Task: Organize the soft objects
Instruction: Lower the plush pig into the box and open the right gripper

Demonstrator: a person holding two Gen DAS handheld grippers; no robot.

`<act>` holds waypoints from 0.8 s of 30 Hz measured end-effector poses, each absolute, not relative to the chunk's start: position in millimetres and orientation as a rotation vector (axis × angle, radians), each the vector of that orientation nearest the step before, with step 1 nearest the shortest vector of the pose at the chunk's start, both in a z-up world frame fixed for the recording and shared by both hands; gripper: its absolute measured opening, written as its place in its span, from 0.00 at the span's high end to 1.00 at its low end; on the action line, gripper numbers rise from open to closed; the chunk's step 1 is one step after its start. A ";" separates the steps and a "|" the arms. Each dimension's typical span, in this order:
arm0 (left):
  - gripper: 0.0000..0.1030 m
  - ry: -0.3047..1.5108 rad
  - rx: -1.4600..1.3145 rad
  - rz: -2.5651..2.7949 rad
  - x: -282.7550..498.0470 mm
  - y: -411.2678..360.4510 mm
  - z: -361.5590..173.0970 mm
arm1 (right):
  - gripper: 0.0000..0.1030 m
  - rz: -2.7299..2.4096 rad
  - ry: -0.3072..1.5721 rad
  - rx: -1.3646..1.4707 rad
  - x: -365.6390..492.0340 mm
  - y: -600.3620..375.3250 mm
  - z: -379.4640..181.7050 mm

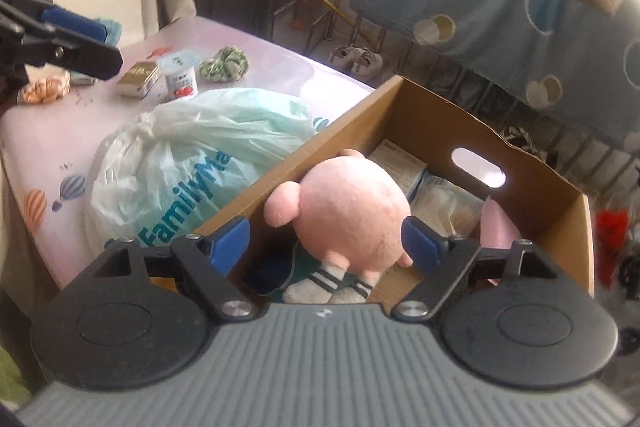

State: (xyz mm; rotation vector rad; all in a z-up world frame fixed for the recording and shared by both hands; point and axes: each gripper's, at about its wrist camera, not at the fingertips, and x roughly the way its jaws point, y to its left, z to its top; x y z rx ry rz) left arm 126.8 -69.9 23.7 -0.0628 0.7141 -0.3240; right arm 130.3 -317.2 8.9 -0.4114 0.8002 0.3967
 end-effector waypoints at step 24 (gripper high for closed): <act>0.21 0.746 -0.152 -0.321 128.4 -43.9 7.5 | 0.42 -0.014 1.015 0.825 145.9 -523.9 -55.1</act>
